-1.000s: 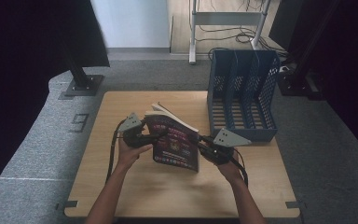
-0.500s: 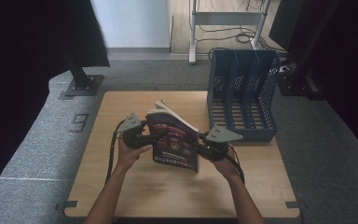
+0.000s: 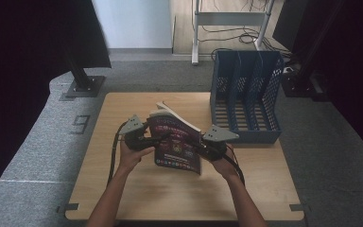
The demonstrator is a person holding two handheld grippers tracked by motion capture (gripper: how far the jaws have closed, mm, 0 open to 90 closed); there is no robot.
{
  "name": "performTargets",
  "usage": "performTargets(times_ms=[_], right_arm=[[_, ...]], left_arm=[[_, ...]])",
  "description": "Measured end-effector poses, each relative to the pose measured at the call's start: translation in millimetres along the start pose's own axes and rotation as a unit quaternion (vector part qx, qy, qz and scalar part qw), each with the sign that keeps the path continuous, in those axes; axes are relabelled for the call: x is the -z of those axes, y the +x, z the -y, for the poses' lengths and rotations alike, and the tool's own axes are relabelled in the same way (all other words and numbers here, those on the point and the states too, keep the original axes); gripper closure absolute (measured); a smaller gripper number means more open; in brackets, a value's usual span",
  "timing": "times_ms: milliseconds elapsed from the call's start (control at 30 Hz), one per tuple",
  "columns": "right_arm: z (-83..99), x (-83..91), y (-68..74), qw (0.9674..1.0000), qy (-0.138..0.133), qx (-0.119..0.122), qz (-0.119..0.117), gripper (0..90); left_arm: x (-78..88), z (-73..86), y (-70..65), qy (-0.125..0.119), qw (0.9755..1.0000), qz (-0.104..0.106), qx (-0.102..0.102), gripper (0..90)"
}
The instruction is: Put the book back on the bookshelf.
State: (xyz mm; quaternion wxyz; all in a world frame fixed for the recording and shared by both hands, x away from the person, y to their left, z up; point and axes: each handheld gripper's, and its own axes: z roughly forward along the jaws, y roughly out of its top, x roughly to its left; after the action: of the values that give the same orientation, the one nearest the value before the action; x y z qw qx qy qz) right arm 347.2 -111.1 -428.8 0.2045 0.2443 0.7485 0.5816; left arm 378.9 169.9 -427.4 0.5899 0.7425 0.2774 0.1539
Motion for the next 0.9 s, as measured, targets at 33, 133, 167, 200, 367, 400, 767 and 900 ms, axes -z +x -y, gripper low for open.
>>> performTargets(times_ms=[33,133,167,200,367,400,767,900], right_arm=[[0.0,0.2,-0.3,1.0,0.0,-0.001,0.002,79.8],[0.4,1.7,-2.0,1.0,0.001,-0.006,0.008,81.1],[0.6,2.4,-2.5,0.9999,0.001,-0.007,0.007,81.1],[0.8,2.9,-2.8,0.9999,0.0,-0.008,0.006,81.2],[1.4,4.1,-2.5,1.0,-0.002,-0.002,-0.002,81.0],[1.4,4.1,-2.5,1.0,-0.002,-0.002,-0.002,81.0],[3.4,-9.2,2.5,0.9996,0.02,0.018,-0.004,80.0],[5.0,-6.6,0.7,0.9999,0.013,0.008,-0.008,81.0]], left_arm=[[0.1,0.0,-0.1,0.0,1.0,0.0,0.0,29.6],[0.3,-0.3,-0.8,-0.001,1.0,0.0,-0.001,29.7],[0.5,-0.7,-2.2,-0.003,1.0,-0.001,-0.003,29.7],[0.6,-0.9,-2.7,-0.003,1.0,-0.001,-0.004,29.7],[0.5,-1.0,-3.3,-0.003,1.0,-0.001,0.0,29.7],[0.5,-1.0,-3.3,-0.003,1.0,-0.001,0.0,29.6],[3.5,-1.6,-2.7,0.0,0.9999,0.01,0.003,31.3],[3.5,-2.3,-5.6,-0.003,1.0,0.004,-0.004,31.7]])
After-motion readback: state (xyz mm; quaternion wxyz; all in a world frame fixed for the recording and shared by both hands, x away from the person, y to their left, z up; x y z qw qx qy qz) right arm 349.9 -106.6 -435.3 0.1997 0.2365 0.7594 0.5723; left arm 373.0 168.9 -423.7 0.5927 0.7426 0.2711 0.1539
